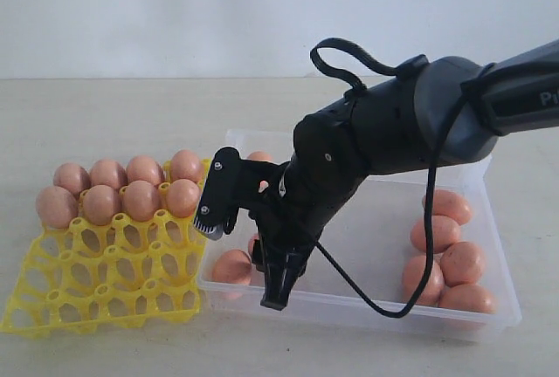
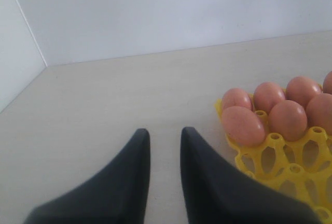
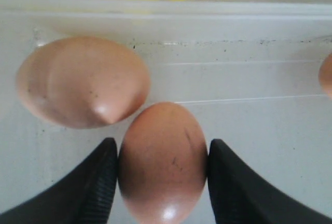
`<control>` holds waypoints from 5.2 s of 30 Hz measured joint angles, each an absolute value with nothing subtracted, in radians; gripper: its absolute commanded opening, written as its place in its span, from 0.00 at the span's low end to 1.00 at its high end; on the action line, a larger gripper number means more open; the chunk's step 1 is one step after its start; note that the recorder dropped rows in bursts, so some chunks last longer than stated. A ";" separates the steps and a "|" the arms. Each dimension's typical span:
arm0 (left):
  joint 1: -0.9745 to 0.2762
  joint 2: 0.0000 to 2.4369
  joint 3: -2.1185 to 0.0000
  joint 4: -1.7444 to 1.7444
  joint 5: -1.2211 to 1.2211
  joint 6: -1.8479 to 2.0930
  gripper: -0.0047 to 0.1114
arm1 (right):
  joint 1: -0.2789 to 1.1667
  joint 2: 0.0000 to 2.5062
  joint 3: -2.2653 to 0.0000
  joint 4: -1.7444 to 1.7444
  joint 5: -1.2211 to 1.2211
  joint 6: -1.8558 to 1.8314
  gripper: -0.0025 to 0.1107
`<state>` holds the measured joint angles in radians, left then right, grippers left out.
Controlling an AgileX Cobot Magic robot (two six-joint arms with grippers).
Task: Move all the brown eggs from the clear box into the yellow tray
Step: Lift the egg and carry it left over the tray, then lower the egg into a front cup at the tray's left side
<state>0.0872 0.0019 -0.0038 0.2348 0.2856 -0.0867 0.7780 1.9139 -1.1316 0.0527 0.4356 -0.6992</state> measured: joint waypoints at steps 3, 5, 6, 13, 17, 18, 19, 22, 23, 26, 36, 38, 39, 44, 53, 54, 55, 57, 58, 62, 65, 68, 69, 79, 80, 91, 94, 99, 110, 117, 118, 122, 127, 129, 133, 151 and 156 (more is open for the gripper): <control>0.087 0.002 -0.004 0.235 0.286 -0.087 0.23 | 0.778 1.914 -1.132 0.053 0.438 -0.688 0.02; 0.087 0.002 -0.004 0.235 0.286 -0.087 0.23 | 0.778 1.904 -1.132 0.053 0.438 -0.664 0.02; 0.087 0.002 -0.004 0.235 0.286 -0.087 0.23 | 0.778 1.895 -1.132 0.053 0.438 -0.654 0.02; 0.087 0.002 -0.004 0.235 0.286 -0.087 0.23 | 0.778 1.770 -1.132 0.007 0.436 -0.546 0.02; 0.087 0.002 -0.004 0.235 0.286 -0.087 0.23 | 0.778 1.750 -1.132 0.000 0.436 -0.497 0.02; 0.087 0.002 -0.004 0.235 0.286 -0.087 0.23 | 0.778 1.750 -1.132 0.000 0.430 -0.486 0.02; 0.087 0.002 -0.004 0.235 0.286 -0.087 0.23 | 0.778 1.746 -1.132 0.000 0.423 -0.473 0.02; 0.087 0.002 -0.004 0.235 0.286 -0.087 0.23 | 0.778 1.737 -1.132 0.000 0.393 -0.436 0.02; 0.087 0.002 -0.004 0.235 0.286 -0.087 0.23 | 0.778 1.733 -1.132 0.000 0.381 -0.424 0.02; 0.087 0.002 -0.004 0.235 0.286 -0.087 0.23 | 0.778 1.706 -1.132 0.000 0.315 -0.360 0.02; 0.087 0.002 -0.004 0.235 0.286 -0.087 0.23 | 0.782 1.682 -1.132 0.000 0.127 -0.155 0.02; 0.087 0.002 -0.004 0.235 0.286 -0.087 0.23 | 0.798 1.682 -1.132 0.000 0.078 -0.129 0.02; 0.087 0.002 -0.004 0.235 0.286 -0.087 0.23 | 0.813 1.682 -1.132 0.000 0.049 -0.122 0.02; 0.087 0.002 -0.004 0.235 0.286 -0.087 0.23 | 0.929 1.734 -1.132 0.000 -0.170 -0.067 0.02; 0.087 0.002 -0.004 0.235 0.286 -0.087 0.23 | 1.023 1.887 -1.132 -0.040 -0.398 0.063 0.02; 0.087 0.002 -0.004 0.235 0.286 -0.087 0.23 | 1.026 1.896 -1.132 -0.044 -0.407 0.063 0.02; 0.087 0.002 -0.004 0.235 0.286 -0.087 0.23 | 1.030 1.902 -1.132 -0.049 -0.416 0.064 0.02; 0.087 0.002 -0.004 0.235 0.286 -0.087 0.23 | 1.037 1.916 -1.132 -0.064 -0.431 0.070 0.02; 0.087 0.002 -0.004 0.235 0.286 -0.087 0.23 | 1.045 1.922 -1.132 -0.070 -0.439 0.075 0.02; 0.087 0.002 -0.004 0.235 0.286 -0.087 0.23 | 1.059 1.959 -1.137 -0.080 -0.465 0.099 0.02; 0.087 0.002 -0.004 0.235 0.286 -0.087 0.23 | 1.066 1.997 -1.170 -0.101 -0.467 0.121 0.02; 0.087 0.002 -0.004 0.235 0.286 -0.087 0.23 | 1.067 2.031 -1.212 -0.128 -0.467 0.152 0.02; 0.087 0.002 -0.004 0.235 0.286 -0.087 0.23 | 1.067 2.042 -1.225 -0.133 -0.467 0.160 0.02; 0.087 0.002 -0.004 0.235 0.286 -0.087 0.23 | 1.082 2.136 -1.332 -0.198 -0.426 0.194 0.02; 0.087 0.002 -0.004 0.235 0.286 -0.087 0.23 | 1.084 2.144 -1.334 -0.201 -0.424 0.194 0.02; 0.087 0.002 -0.004 0.235 0.286 -0.087 0.23 | 1.086 2.234 -1.414 -0.212 -0.418 0.202 0.02; 0.087 0.002 -0.004 0.235 0.286 -0.087 0.23 | 1.084 2.254 -1.443 -0.215 -0.416 0.202 0.02; 0.087 0.002 -0.004 0.235 0.286 -0.087 0.23 | 1.064 2.284 -1.487 -0.216 -0.383 0.200 0.02; 0.087 0.002 -0.004 0.235 0.286 -0.087 0.23 | 1.054 2.316 -1.494 -0.216 -0.369 0.197 0.02; 0.087 0.002 -0.004 0.235 0.286 -0.087 0.23 | 1.047 2.317 -1.494 -0.216 -0.365 0.197 0.02; 0.087 0.002 -0.004 0.235 0.286 -0.087 0.23 | 1.047 2.317 -1.494 -0.216 -0.367 0.197 0.02; 0.087 0.002 -0.004 0.235 0.286 -0.087 0.23 | 1.047 2.317 -1.494 -0.216 -0.383 0.197 0.02; 0.087 0.002 -0.004 0.235 0.286 -0.087 0.23 | 1.047 2.317 -1.494 -0.216 -0.385 0.197 0.02; 0.087 0.002 -0.004 0.235 0.286 -0.087 0.23 | 1.047 2.317 -1.496 -0.216 -0.387 0.197 0.02; 0.087 0.002 -0.004 0.235 0.286 -0.087 0.23 | 1.047 2.317 -1.502 -0.216 -0.391 0.197 0.02; 0.087 0.002 -0.004 0.235 0.286 -0.087 0.23 | 1.047 2.336 -1.563 -0.219 -0.370 0.202 0.02; 0.087 0.002 -0.004 0.235 0.286 -0.087 0.23 | 1.053 2.360 -1.575 -0.219 -0.341 0.220 0.02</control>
